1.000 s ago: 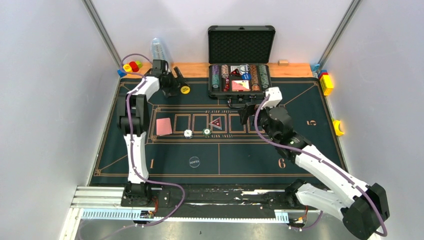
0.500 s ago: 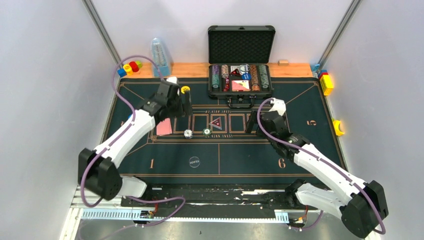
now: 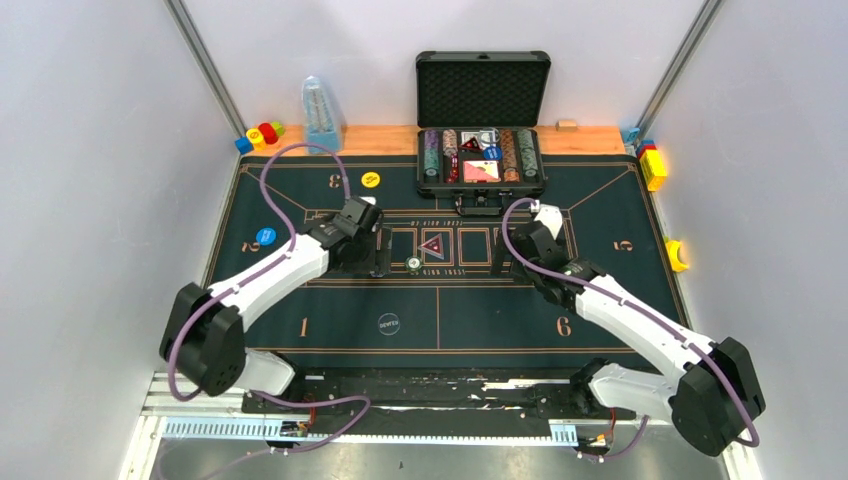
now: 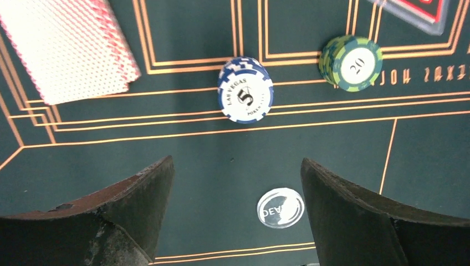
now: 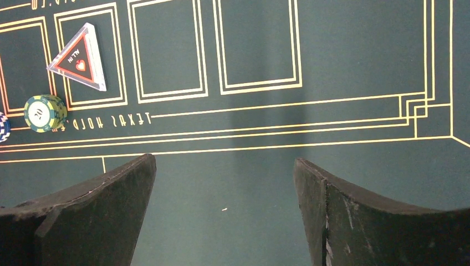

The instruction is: Distribute texas hold em gaming equipment

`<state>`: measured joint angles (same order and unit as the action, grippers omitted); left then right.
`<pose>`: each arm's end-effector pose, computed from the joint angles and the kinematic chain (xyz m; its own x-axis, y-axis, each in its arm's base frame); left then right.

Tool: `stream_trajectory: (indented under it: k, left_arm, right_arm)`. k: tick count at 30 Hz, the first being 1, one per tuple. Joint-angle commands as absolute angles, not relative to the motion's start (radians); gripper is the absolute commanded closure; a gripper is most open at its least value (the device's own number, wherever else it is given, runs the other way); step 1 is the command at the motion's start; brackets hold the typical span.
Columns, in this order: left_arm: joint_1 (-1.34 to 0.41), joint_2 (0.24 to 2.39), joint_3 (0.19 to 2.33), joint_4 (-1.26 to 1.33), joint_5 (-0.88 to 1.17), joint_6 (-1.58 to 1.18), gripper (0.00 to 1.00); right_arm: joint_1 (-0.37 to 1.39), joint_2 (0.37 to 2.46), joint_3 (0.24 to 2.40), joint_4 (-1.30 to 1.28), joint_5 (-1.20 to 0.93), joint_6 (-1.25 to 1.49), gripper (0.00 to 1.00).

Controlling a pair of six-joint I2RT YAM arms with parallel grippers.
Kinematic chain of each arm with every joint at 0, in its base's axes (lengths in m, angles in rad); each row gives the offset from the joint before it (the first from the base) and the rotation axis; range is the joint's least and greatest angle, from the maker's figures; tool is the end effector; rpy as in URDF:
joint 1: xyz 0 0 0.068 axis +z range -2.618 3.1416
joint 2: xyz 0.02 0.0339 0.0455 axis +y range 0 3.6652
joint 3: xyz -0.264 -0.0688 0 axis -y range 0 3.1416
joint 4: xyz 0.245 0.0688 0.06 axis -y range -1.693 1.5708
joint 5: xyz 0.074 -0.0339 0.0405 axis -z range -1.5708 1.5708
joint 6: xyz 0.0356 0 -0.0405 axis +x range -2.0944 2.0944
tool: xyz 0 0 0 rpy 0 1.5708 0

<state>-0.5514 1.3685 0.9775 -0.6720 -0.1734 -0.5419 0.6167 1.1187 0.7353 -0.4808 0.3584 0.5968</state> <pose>0.2327 -0.1359 0.2389 -0.8670 -0.0632 -0.4943 -0.0030 0.9926 -0.1216 0.1900 0.1194 0.2333 -0.7132 0.1395 -0.6870 0.0544 0.9881 0.1442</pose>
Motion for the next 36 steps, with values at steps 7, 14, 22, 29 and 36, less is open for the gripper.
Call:
stream_trajectory:
  k: [7,14,22,29,36]
  left_arm:
    - [-0.568,1.528,1.008,-0.574,-0.121,-0.526,0.16]
    - [-0.569,1.602,1.05,-0.579,-0.153,-0.532,0.23]
    - [-0.568,1.66,1.092,-0.591,-0.184,-0.539,0.26]
    - [-0.565,1.694,1.136,-0.628,-0.215,-0.545,0.35]
    - [-0.56,1.726,1.156,-0.644,-0.213,-0.546,0.39]
  right_arm:
    - [0.614,1.141,0.766,-0.441,0.356,0.58,0.04]
    - [0.615,1.135,0.752,-0.426,0.355,0.574,0.04]
    - [0.615,1.134,0.744,-0.425,0.353,0.571,0.04]
    - [0.615,1.146,0.744,-0.424,0.358,0.566,0.04]
    - [0.614,1.152,0.744,-0.423,0.36,0.564,0.05]
